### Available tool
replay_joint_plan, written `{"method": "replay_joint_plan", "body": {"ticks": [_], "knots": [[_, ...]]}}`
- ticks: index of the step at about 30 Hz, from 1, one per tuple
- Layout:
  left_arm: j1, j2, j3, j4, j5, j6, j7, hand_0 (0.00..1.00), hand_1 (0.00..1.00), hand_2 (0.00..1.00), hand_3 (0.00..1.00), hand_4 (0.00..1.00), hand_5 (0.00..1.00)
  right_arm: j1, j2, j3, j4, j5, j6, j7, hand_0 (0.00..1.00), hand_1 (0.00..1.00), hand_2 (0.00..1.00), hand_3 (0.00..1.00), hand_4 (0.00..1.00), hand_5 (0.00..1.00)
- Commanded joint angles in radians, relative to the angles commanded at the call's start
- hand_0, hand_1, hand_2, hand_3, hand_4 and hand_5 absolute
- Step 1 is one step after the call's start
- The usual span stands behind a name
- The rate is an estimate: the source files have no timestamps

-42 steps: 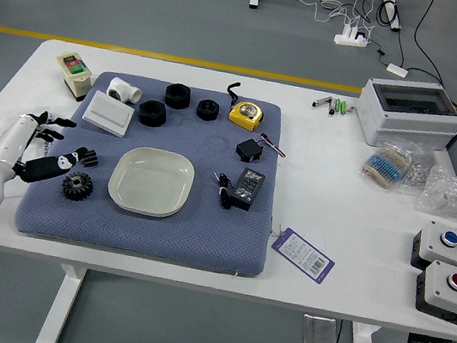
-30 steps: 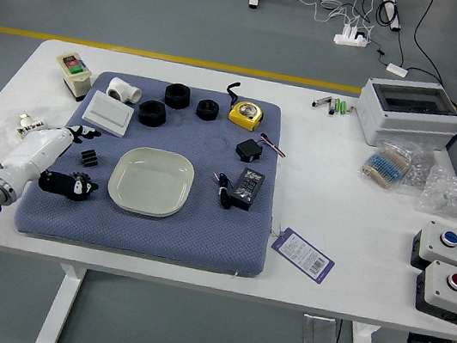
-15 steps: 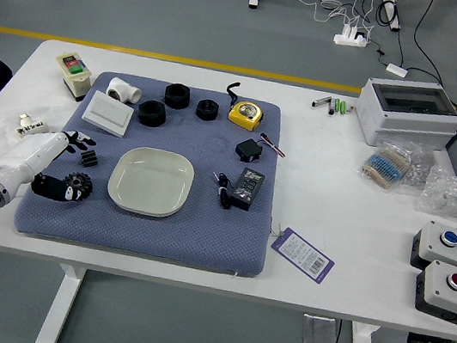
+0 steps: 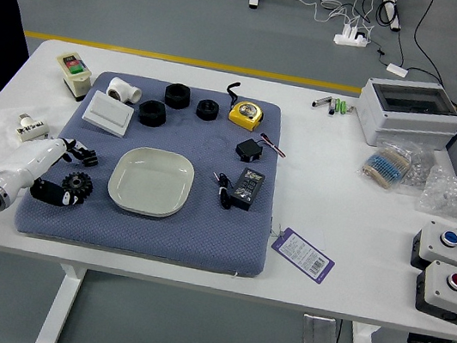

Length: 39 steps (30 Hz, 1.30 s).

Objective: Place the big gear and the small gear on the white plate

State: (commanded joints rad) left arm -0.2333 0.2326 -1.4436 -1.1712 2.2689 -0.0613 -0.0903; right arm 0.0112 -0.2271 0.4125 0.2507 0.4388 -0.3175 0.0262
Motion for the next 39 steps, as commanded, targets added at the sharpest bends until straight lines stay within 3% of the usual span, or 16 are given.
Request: {"method": "replay_joint_plan", "body": {"ticks": [7, 14, 15, 20, 21, 26, 27, 39], "knots": [[-0.013, -0.005, 0.005, 0.028, 0.000, -0.016, 0.009, 0.653, 0.645, 0.695, 0.677, 0.985, 0.134, 0.002, -0.001, -0.001, 0.000, 0.000, 0.000, 0.000, 0.688, 0.710, 0.749, 0.564, 0.791, 0.643], [-0.026, -0.005, 0.012, 0.068, 0.000, -0.005, 0.007, 0.646, 0.641, 0.685, 0.657, 0.975, 0.133, 0.004, -0.001, -0.004, 0.000, 0.000, 0.000, -0.001, 0.687, 0.710, 0.749, 0.564, 0.791, 0.643], [-0.026, -0.005, 0.013, 0.071, 0.000, -0.004, 0.006, 0.537, 0.525, 0.557, 0.560, 0.644, 0.036, 0.004, -0.001, -0.004, 0.000, -0.001, 0.000, -0.001, 0.687, 0.709, 0.749, 0.564, 0.791, 0.643], [-0.031, -0.006, 0.022, 0.084, 0.000, 0.008, 0.003, 0.537, 0.525, 0.557, 0.560, 0.644, 0.036, 0.004, -0.002, -0.005, 0.000, 0.001, 0.000, 0.000, 0.687, 0.709, 0.749, 0.564, 0.791, 0.643], [-0.031, -0.006, 0.022, 0.085, 0.000, 0.010, 0.003, 0.427, 0.436, 0.484, 0.510, 0.350, 0.002, 0.005, -0.002, -0.005, 0.000, 0.001, 0.001, 0.000, 0.687, 0.711, 0.749, 0.564, 0.791, 0.643], [-0.037, -0.008, 0.031, 0.084, 0.000, 0.009, 0.003, 0.427, 0.436, 0.484, 0.510, 0.350, 0.002, 0.005, -0.001, -0.005, 0.001, 0.001, 0.000, 0.000, 0.687, 0.711, 0.749, 0.564, 0.791, 0.643], [-0.037, -0.008, 0.031, 0.084, 0.000, 0.009, 0.003, 0.294, 0.341, 0.401, 0.449, 0.288, 0.002, 0.005, -0.001, -0.005, 0.001, 0.001, 0.000, 0.000, 0.687, 0.710, 0.749, 0.565, 0.791, 0.643], [-0.013, 0.005, -0.015, -0.002, 0.000, -0.009, 0.021, 0.280, 0.295, 0.361, 0.440, 0.355, 0.002, -0.003, 0.000, -0.017, 0.001, 0.005, 0.001, -0.001, 0.687, 0.710, 0.749, 0.564, 0.790, 0.642]]}}
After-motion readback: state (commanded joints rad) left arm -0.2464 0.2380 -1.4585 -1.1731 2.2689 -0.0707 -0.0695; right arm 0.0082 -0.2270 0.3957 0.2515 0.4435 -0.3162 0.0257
